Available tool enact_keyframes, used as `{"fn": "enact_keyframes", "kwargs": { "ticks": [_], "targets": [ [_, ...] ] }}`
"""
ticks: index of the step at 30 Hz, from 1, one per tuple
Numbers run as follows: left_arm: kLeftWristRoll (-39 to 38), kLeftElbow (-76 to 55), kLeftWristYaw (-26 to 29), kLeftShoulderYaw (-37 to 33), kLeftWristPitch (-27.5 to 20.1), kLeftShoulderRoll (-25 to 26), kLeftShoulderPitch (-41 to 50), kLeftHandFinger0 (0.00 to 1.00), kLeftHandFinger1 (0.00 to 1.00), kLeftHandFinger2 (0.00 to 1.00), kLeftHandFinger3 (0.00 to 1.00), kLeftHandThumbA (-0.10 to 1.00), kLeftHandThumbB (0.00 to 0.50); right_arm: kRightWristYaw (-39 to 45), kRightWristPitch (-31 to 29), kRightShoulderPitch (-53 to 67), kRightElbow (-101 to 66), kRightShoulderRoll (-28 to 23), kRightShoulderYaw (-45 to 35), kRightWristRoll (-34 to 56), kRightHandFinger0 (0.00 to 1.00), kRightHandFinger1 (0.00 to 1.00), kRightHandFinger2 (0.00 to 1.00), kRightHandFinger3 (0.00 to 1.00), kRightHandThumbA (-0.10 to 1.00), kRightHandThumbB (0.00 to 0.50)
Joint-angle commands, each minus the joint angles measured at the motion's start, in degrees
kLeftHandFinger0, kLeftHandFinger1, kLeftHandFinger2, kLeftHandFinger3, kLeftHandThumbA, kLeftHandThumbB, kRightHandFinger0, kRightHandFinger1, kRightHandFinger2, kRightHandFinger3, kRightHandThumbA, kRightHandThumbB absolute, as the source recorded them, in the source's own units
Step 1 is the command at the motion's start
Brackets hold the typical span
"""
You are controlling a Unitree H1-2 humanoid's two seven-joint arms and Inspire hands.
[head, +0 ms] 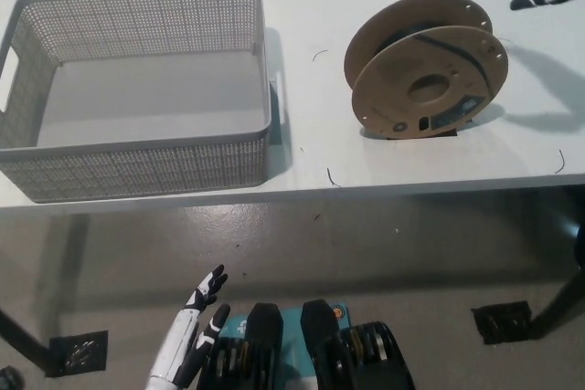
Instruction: Use the right hand to pick up a 3d printing filament and place it into a container on the left side
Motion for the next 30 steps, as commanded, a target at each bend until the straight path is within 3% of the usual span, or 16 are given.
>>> {"fn": "enact_keyframes", "kwargs": {
  "ticks": [1, 2, 8, 10, 16, 18, 22, 25, 26, 29, 30],
  "targets": [
    [1.18, -1.63, -0.45, -0.29, -2.35, 0.40, 0.43, 1.00, 1.00, 1.00, 1.00, 1.00, 0.107, 14.18, 3.14, -15.85, 10.09, 1.38, 6.91, -4.77, 1.00, 1.00, 1.00, 1.00, 1.00, 0.420],
    [1.08, -1.64, -0.57, -0.31, -2.30, 0.41, 0.47, 1.00, 1.00, 1.00, 1.00, 1.00, 0.103, 15.42, 1.24, -16.95, 10.36, 1.74, 8.10, -5.24, 1.00, 1.00, 1.00, 1.00, 1.00, 0.379],
    [0.98, -2.26, -0.73, -0.37, -1.96, 0.26, 1.26, 1.00, 1.00, 1.00, 1.00, 1.00, 0.090, 16.26, 1.25, -22.85, 18.06, 5.74, 12.39, -7.80, 1.00, 1.00, 1.00, 1.00, 1.00, 0.480],
    [1.11, -2.09, -0.66, -0.36, -2.05, 0.28, 1.24, 1.00, 1.00, 1.00, 1.00, 1.00, 0.100, 16.81, 0.65, -24.91, 21.52, 7.17, 14.10, -9.09, 1.00, 1.00, 1.00, 1.00, 1.00, 0.459],
    [1.17, -1.51, -0.15, -0.54, -2.58, 0.46, 0.90, 1.00, 1.00, 1.00, 1.00, 1.00, 0.117, 18.46, -2.53, -29.97, 31.17, 11.30, 18.23, -12.40, 1.00, 1.00, 1.00, 1.00, 1.00, 0.457],
    [1.28, -1.49, 0.08, -0.57, -2.58, 0.53, 0.76, 1.00, 1.00, 1.00, 1.00, 1.00, 0.127, 18.19, -4.81, -30.91, 34.98, 12.98, 18.28, -12.26, 1.00, 1.00, 1.00, 1.00, 1.00, 0.412],
    [1.10, -1.75, -0.19, -0.67, -2.58, 0.60, 0.91, 1.00, 1.00, 1.00, 1.00, 1.00, 0.120, 17.81, -8.72, -32.00, 40.70, 15.22, 18.90, -13.80, 1.00, 1.00, 1.00, 1.00, 1.00, 0.379],
    [1.18, -1.68, -0.03, -0.81, -2.58, 0.68, 0.83, 1.00, 1.00, 1.00, 1.00, 1.00, 0.121, 18.34, -9.81, -32.20, 41.58, 15.86, 19.33, -15.06, 1.00, 1.00, 1.00, 1.00, 1.00, 0.379],
    [1.24, -1.76, -0.23, -0.72, -2.58, 0.74, 0.82, 1.00, 1.00, 1.00, 1.00, 1.00, 0.125, 18.23, -8.51, -32.42, 41.58, 16.36, 20.69, -17.00, 1.00, 1.00, 1.00, 1.00, 1.00, 0.405],
    [1.45, -1.68, -0.35, -0.48, -2.58, 0.69, 0.37, 1.00, 1.00, 1.00, 1.00, 1.00, 0.123, 18.81, -7.26, -32.91, 43.50, 17.32, 20.08, -17.09, 1.00, 1.00, 1.00, 1.00, 1.00, 0.385],
    [1.40, -1.77, -0.40, -0.35, -2.57, 0.60, 0.35, 1.00, 1.00, 1.00, 1.00, 1.00, 0.126, 19.00, -6.53, -32.99, 44.05, 17.63, 20.30, -17.58, 1.00, 1.00, 1.00, 1.00, 1.00, 0.416]
  ]
}}
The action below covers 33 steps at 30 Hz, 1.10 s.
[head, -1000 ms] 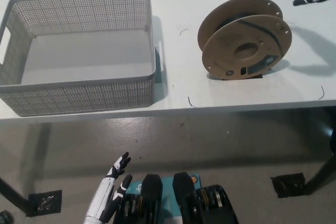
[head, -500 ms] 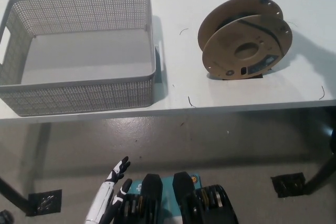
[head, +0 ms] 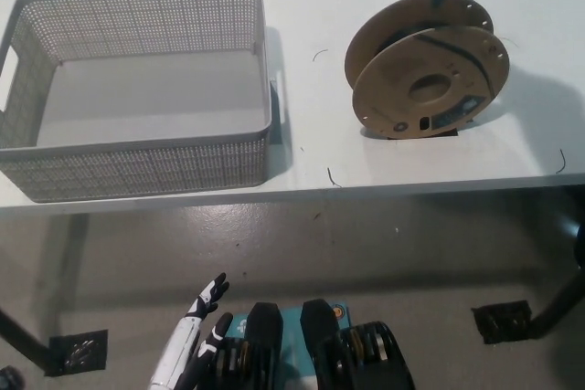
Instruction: Use the right hand to pick up a 3d printing filament and place it into a container on the left side
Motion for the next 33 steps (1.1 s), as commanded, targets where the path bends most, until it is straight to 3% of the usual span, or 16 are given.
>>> {"fn": "enact_keyframes", "kwargs": {
  "ticks": [1, 3, 8, 11, 13, 15, 18, 20, 24, 27, 33],
  "targets": [
    [0.22, -1.73, -0.43, -0.01, -2.45, 0.46, -0.43, 1.00, 1.00, 1.00, 1.00, 1.00, 0.125, 1.86, -0.93, -5.44, 1.12, 0.04, 0.07, -3.74, 1.00, 1.00, 1.00, 1.00, 1.00, 0.424],
    [-0.05, -1.75, -0.40, -0.11, -2.46, 0.53, -0.56, 1.00, 1.00, 1.00, 1.00, 1.00, 0.126, 2.99, -0.98, -5.21, 1.39, 0.41, 0.36, -4.50, 1.00, 1.00, 1.00, 1.00, 1.00, 0.438],
    [0.50, -2.02, -0.59, -0.10, -2.44, 0.45, -0.35, 1.00, 1.00, 1.00, 1.00, 1.00, 0.113, 1.55, -1.43, -3.47, 2.66, 1.07, -1.23, -4.39, 1.00, 1.00, 1.00, 1.00, 1.00, 0.392],
    [0.27, -2.56, -0.85, 0.02, -2.06, 0.52, -0.18, 1.00, 1.00, 1.00, 1.00, 1.00, 0.100, 0.05, -0.58, -2.77, 4.12, 2.03, -1.59, -5.13, 1.00, 1.00, 1.00, 1.00, 1.00, 0.398],
    [0.11, -2.28, -0.85, 0.00, -2.40, 0.67, -0.39, 1.00, 1.00, 1.00, 1.00, 1.00, 0.116, 0.78, -5.66, -1.78, 5.55, 2.32, -2.20, -4.36, 1.00, 1.00, 1.00, 1.00, 1.00, 0.311],
    [0.18, -2.17, -0.84, 0.10, -2.44, 0.75, -0.58, 1.00, 1.00, 1.00, 1.00, 1.00, 0.122, 1.28, -7.41, -0.98, 7.41, 2.91, -3.23, -3.55, 1.00, 1.00, 1.00, 1.00, 1.00, 0.283],
    [0.15, -1.94, -1.04, 0.06, -2.29, 0.89, -0.39, 1.00, 1.00, 1.00, 1.00, 1.00, 0.132, -1.43, -6.47, 0.74, 9.33, 4.30, -1.81, -6.35, 1.00, 1.00, 1.00, 1.00, 1.00, 0.375],
    [0.24, -2.00, -1.12, -0.08, -1.94, 0.82, -0.39, 1.00, 1.00, 1.00, 1.00, 1.00, 0.140, -2.60, -5.01, 1.85, 10.55, 5.11, -2.08, -6.73, 1.00, 1.00, 1.00, 1.00, 1.00, 0.407],
    [0.91, -2.19, -0.79, -0.13, -1.83, 0.88, -0.70, 1.00, 1.00, 1.00, 1.00, 1.00, 0.133, -3.12, -9.03, 3.59, 11.16, 5.70, -1.80, -7.68, 1.00, 1.00, 1.00, 1.00, 1.00, 0.386],
    [0.40, -2.29, -1.19, -0.05, -1.50, 0.89, -1.23, 1.00, 1.00, 1.00, 1.00, 1.00, 0.141, -3.34, -7.78, 4.07, 12.46, 6.76, -0.68, -9.29, 1.00, 1.00, 1.00, 1.00, 1.00, 0.458],
    [0.36, -2.26, -1.49, -0.08, -1.53, 0.99, -1.62, 1.00, 1.00, 1.00, 1.00, 1.00, 0.137, -7.13, -7.90, 5.91, 13.62, 7.79, -0.91, -10.41, 1.00, 1.00, 1.00, 1.00, 1.00, 0.443]
  ]
}}
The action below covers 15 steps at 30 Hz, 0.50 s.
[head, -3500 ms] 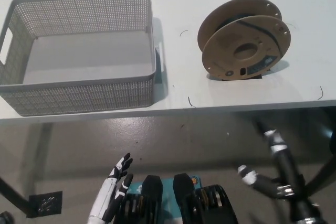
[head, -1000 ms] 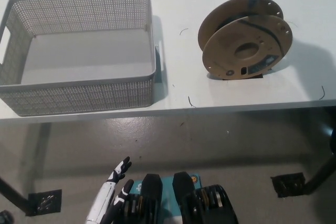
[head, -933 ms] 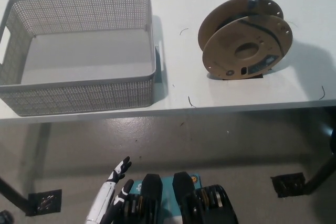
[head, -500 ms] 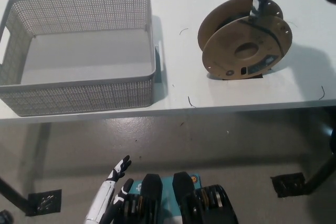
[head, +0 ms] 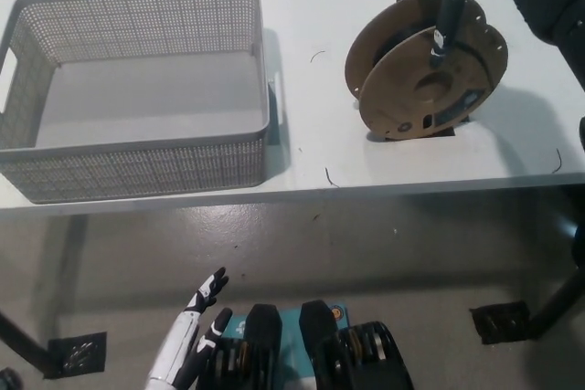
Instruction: Use the right hand to pick up a 3d printing filament and place it into a container on the left side
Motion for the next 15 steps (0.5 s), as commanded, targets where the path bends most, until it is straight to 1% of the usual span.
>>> {"fn": "enact_keyframes", "kwargs": {
  "ticks": [1, 2, 3, 4, 5, 6, 7, 8, 9, 10, 11, 12, 13, 14, 15],
  "targets": [
    [0.09, -1.70, -1.10, -0.06, -1.36, 0.49, -1.03, 1.00, 1.00, 1.00, 1.00, 1.00, 0.139, -7.84, -1.66, 3.16, 1.13, 1.27, -1.05, -1.45, 1.00, 1.00, 1.00, 1.00, 0.81, 0.348],
    [0.04, -1.90, -1.24, 0.03, -1.08, 0.57, -1.07, 1.00, 1.00, 1.00, 1.00, 1.00, 0.141, -12.31, -2.58, 3.88, 0.80, 1.29, -1.05, -2.12, 0.74, 0.80, 0.92, 1.00, 0.45, 0.291],
    [0.06, -1.91, -1.25, 0.08, -1.06, 0.61, -1.10, 1.00, 1.00, 1.00, 1.00, 1.00, 0.142, -15.09, -3.65, 4.35, 0.56, 1.25, -0.98, -2.64, 0.76, 0.85, 0.93, 0.99, 0.30, 0.269],
    [0.08, -1.89, -1.23, 0.09, -1.08, 0.61, -1.11, 1.00, 1.00, 1.00, 1.00, 1.00, 0.142, -15.84, -4.04, 4.47, 0.53, 1.23, -1.03, -2.77, 0.76, 0.83, 0.88, 0.90, 0.18, 0.281],
    [0.05, -1.48, -1.15, 0.16, -1.34, 0.64, -1.39, 1.00, 1.00, 1.00, 1.00, 1.00, 0.148, -19.05, -5.76, 4.91, 0.25, 0.94, -1.26, -2.90, 0.83, 0.80, 0.71, 0.43, -0.09, 0.281],
    [-0.06, -1.36, -1.19, 0.25, -1.28, 0.66, -1.74, 1.00, 1.00, 1.00, 1.00, 1.00, 0.149, -21.47, -5.96, 5.01, 0.38, 0.73, -2.25, -2.29, 0.88, 0.81, 0.64, 0.23, -0.10, 0.268],
    [-0.13, -1.23, -1.24, 0.31, -1.34, 0.77, -1.90, 1.00, 1.00, 1.00, 1.00, 1.00, 0.152, -22.53, -6.64, 5.14, 0.32, 0.26, -3.62, -1.16, 0.25, 0.34, 0.32, 0.13, -0.10, 0.194],
    [-0.06, -1.22, -1.27, 0.29, -1.24, 0.80, -1.95, 1.00, 1.00, 1.00, 1.00, 1.00, 0.160, -23.69, -7.22, 5.33, 0.22, -0.24, -4.49, -0.62, 0.03, 0.14, 0.25, 0.18, -0.10, 0.146],
    [-0.15, -1.36, -1.33, 0.29, -1.16, 0.75, -1.90, 1.00, 1.00, 1.00, 1.00, 1.00, 0.160, -24.49, -6.90, 5.36, 0.15, -0.56, -5.28, -0.25, 0.01, 0.08, 0.30, 0.25, -0.10, 0.166],
    [-0.26, -1.58, -1.39, 0.31, -0.99, 0.69, -1.81, 1.00, 1.00, 1.00, 1.00, 1.00, 0.160, -25.03, -6.88, 5.36, 0.10, -0.89, -5.78, -0.23, 0.00, 0.13, 0.46, 0.35, -0.10, 0.159],
    [-0.20, -1.50, -1.33, 0.37, -1.03, 0.73, -1.95, 1.00, 1.00, 1.00, 1.00, 1.00, 0.154, -25.50, -7.11, 5.27, 0.37, -0.98, -6.25, -0.27, 0.04, 0.27, 0.61, 0.42, -0.10, 0.190],
    [0.05, -1.53, -1.26, 0.35, -1.03, 0.81, -2.00, 1.00, 1.00, 1.00, 1.00, 1.00, 0.149, -26.06, -7.32, 5.27, 0.61, -1.26, -6.97, -0.01, 0.05, 0.32, 0.66, 0.51, -0.10, 0.210],
    [0.05, -1.62, -1.34, 0.36, -0.84, 0.87, -1.98, 1.00, 1.00, 1.00, 1.00, 1.00, 0.148, -26.35, -7.37, 5.28, 0.68, -1.39, -7.56, 0.01, 0.05, 0.34, 0.67, 0.57, -0.10, 0.210],
    [0.07, -1.51, -1.30, 0.34, -0.80, 0.76, -2.06, 1.00, 1.00, 1.00, 1.00, 1.00, 0.152, -26.76, -7.14, 5.15, 0.75, -1.61, -7.91, 0.00, 0.06, 0.46, 0.80, 0.64, -0.10, 0.211],
    [0.12, -1.09, -1.17, 0.31, -1.19, 0.71, -2.21, 1.00, 1.00, 1.00, 1.00, 1.00, 0.150, -27.37, -6.39, 4.98, 1.03, -1.79, -8.75, 0.26, 0.14, 0.58, 0.88, 0.67, -0.10, 0.226]
  ]
}}
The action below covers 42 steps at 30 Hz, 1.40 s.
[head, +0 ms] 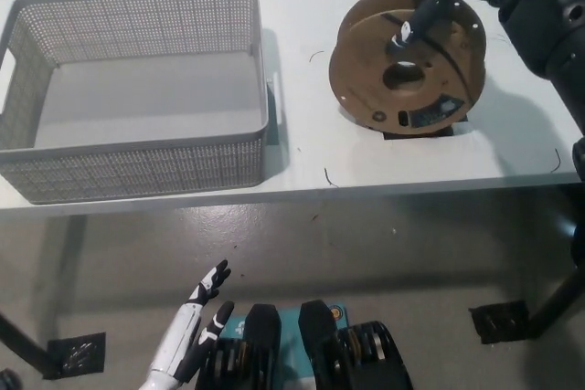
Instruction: Use the right hand to pick up a 3d printing filament and place it into a container on the left side
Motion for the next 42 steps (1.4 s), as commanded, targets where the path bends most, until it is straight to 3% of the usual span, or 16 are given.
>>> {"fn": "enact_keyframes", "kwargs": {
  "ticks": [1, 3, 5, 13, 14, 15, 16, 18, 23, 32, 34, 37, 38, 40, 41, 42],
  "targets": [
    [0.01, -0.98, -0.83, 0.20, -1.59, 0.65, -1.04, 1.00, 1.00, 1.00, 1.00, 1.00, 0.154, -8.33, -0.98, 0.05, 1.20, -2.08, -3.61, 1.55, 0.15, 0.63, 0.95, 0.77, -0.10, 0.217],
    [0.18, -0.95, -0.75, 0.17, -1.54, 0.66, -1.05, 1.00, 1.00, 1.00, 1.00, 1.00, 0.154, -8.13, -0.96, 0.00, 1.32, -2.47, -4.94, 2.13, 0.14, 0.67, 0.98, 0.95, -0.10, 0.210],
    [0.19, -0.54, -0.61, 0.19, -1.97, 0.66, -1.24, 1.00, 1.00, 1.00, 1.00, 1.00, 0.153, -8.12, -0.17, -0.10, 1.83, -2.93, -7.45, 3.75, 0.15, 0.63, 0.96, 0.99, -0.10, 0.201],
    [0.26, -0.83, -0.66, 0.15, -1.66, 0.63, -1.08, 1.00, 1.00, 1.00, 1.00, 1.00, 0.147, -10.98, 6.90, 1.29, 3.21, -4.45, -28.68, 17.86, 0.09, 0.52, 0.85, 0.69, -0.10, 0.188],
    [0.32, -0.91, -0.63, 0.15, -1.63, 0.64, -0.99, 1.00, 1.00, 1.00, 1.00, 1.00, 0.149, -11.13, 7.73, 1.60, 3.14, -4.47, -31.29, 19.11, 0.09, 0.52, 0.86, 0.72, -0.10, 0.182],
    [0.33, -1.03, -0.76, 0.11, -1.62, 0.77, -0.89, 1.00, 1.00, 1.00, 1.00, 1.00, 0.144, -10.83, 9.18, 2.00, 3.09, -4.36, -34.60, 21.60, 0.07, 0.49, 0.86, 0.87, -0.10, 0.160],
    [0.25, -1.06, -0.82, 0.09, -1.61, 0.74, -0.85, 1.00, 1.00, 1.00, 1.00, 1.00, 0.144, -11.07, 9.67, 2.55, 3.09, -4.13, -37.53, 23.50, 0.05, 0.46, 0.84, 0.84, -0.10, 0.167],
    [0.01, -0.82, -0.89, 0.05, -1.78, 0.60, -0.93, 1.00, 1.00, 1.00, 1.00, 1.00, 0.149, -11.58, 11.20, 3.34, 3.16, -3.65, -42.78, 26.49, 0.00, 0.37, 0.81, 1.00, -0.10, 0.165],
    [0.02, -1.00, -0.84, 0.02, -1.63, 0.42, -0.76, 1.00, 1.00, 1.00, 1.00, 1.00, 0.147, -14.18, 12.76, 4.83, 3.36, -2.57, -52.13, 30.85, 0.00, 0.35, 0.90, 1.00, -0.10, 0.141],
    [0.06, -0.58, -0.88, -0.07, -1.88, 0.42, -1.16, 1.00, 1.00, 1.00, 1.00, 1.00, 0.147, -14.95, 15.14, 3.62, 3.58, -2.49, -65.35, 37.54, 0.00, 0.15, 0.60, 1.00, -0.10, 0.104],
    [0.08, -0.65, -0.92, -0.10, -1.72, 0.40, -1.08, 1.00, 1.00, 1.00, 1.00, 1.00, 0.144, -13.74, 15.58, 3.39, 3.74, -2.86, -69.01, 40.23, 0.00, 0.11, 0.55, 0.75, -0.10, 0.099],
    [0.16, -0.80, -0.84, -0.11, -1.62, 0.37, -0.60, 1.00, 1.00, 1.00, 1.00, 1.00, 0.140, -14.21, 15.22, 2.79, 3.66, -2.93, -72.93, 42.36, 0.00, 0.09, 0.55, 0.71, -0.10, 0.108],
    [-0.05, -0.89, -0.93, -0.08, -1.42, 0.29, -0.45, 1.00, 1.00, 1.00, 1.00, 1.00, 0.145, -15.04, 15.26, 2.45, 3.58, -2.86, -74.64, 43.36, 0.00, 0.09, 0.56, 0.76, -0.10, 0.113],
    [-0.34, -0.59, -1.06, -0.12, -2.04, 0.35, -0.46, 1.00, 1.00, 1.00, 1.00, 1.00, 0.141, -14.99, 15.50, 1.76, 3.50, -2.93, -76.09, 43.84, 0.00, 0.10, 0.57, 0.63, -0.10, 0.099],
    [-0.23, -0.69, -1.05, -0.14, -1.95, 0.37, -0.43, 1.00, 1.00, 1.00, 1.00, 1.00, 0.142, -14.92, 15.43, 1.46, 3.41, -2.88, -76.67, 44.08, 0.00, 0.10, 0.57, 0.79, -0.10, 0.084],
    [-0.08, -0.81, -1.03, -0.16, -1.76, 0.38, -0.41, 1.00, 1.00, 1.00, 1.00, 1.00, 0.147, -14.87, 15.51, 1.16, 3.30, -2.85, -77.41, 44.39, 0.00, 0.12, 0.58, 0.84, -0.10, 0.116]
  ]
}}
